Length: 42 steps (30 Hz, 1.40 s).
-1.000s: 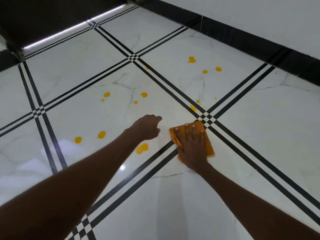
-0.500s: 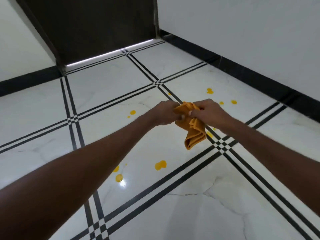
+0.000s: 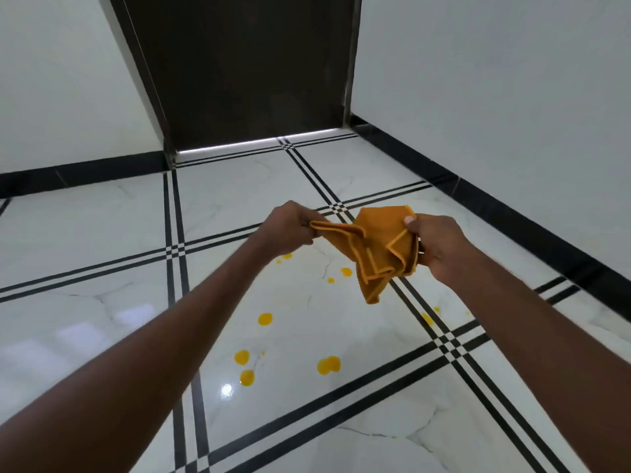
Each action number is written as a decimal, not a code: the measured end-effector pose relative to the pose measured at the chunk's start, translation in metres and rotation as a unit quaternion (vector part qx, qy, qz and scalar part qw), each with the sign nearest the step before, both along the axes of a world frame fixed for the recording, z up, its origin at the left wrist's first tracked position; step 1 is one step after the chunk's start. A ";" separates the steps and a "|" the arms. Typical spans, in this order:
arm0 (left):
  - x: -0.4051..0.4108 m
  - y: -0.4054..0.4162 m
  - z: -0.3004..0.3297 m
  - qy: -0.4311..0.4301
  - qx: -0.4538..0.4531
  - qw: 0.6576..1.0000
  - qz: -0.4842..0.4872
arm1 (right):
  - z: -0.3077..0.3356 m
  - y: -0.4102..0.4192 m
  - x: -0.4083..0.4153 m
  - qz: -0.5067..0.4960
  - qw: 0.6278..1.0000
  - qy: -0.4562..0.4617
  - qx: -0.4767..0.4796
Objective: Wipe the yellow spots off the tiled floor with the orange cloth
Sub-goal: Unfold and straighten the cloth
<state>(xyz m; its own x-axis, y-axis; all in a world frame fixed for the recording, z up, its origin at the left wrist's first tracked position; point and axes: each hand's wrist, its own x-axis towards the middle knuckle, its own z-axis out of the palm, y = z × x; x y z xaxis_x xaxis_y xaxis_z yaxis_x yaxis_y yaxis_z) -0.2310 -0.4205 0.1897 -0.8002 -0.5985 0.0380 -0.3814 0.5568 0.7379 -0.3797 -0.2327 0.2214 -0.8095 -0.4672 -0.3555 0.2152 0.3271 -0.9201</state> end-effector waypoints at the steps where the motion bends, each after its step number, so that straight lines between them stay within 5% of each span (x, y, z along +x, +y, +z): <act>1: 0.007 -0.007 -0.001 -0.045 0.019 0.999 -0.014 | 0.000 -0.002 0.000 -0.006 1.000 0.012 -0.009; 4: 0.018 -0.002 0.009 -0.163 0.023 0.982 -0.088 | 0.003 -0.011 0.002 -0.004 0.998 0.050 -0.039; 8: 0.010 0.046 0.035 -0.107 0.123 0.975 -0.151 | 0.015 -0.019 0.008 0.007 0.997 0.028 -0.075; 13: -0.013 0.086 0.009 0.013 0.014 0.999 -0.045 | 0.028 -0.013 -0.001 -0.001 0.995 0.018 -0.100; 17: -0.017 0.084 0.002 0.053 0.181 0.982 0.003 | 0.000 0.001 -0.010 0.027 0.984 -0.139 -0.110; 20: -0.020 0.076 -0.006 0.015 0.259 0.965 0.044 | -0.032 0.009 -0.002 0.099 0.981 -0.165 0.014; 27: -0.022 0.064 -0.027 -0.002 0.384 0.915 0.120 | -0.046 0.007 -0.007 0.098 0.987 0.081 0.094; 32: -0.025 0.068 -0.031 0.033 0.411 0.904 0.109 | -0.049 -0.002 0.011 0.252 0.920 0.259 0.149; 42: -0.034 0.067 -0.036 0.055 0.439 0.890 0.115 | -0.073 -0.008 0.009 0.179 0.862 0.461 0.112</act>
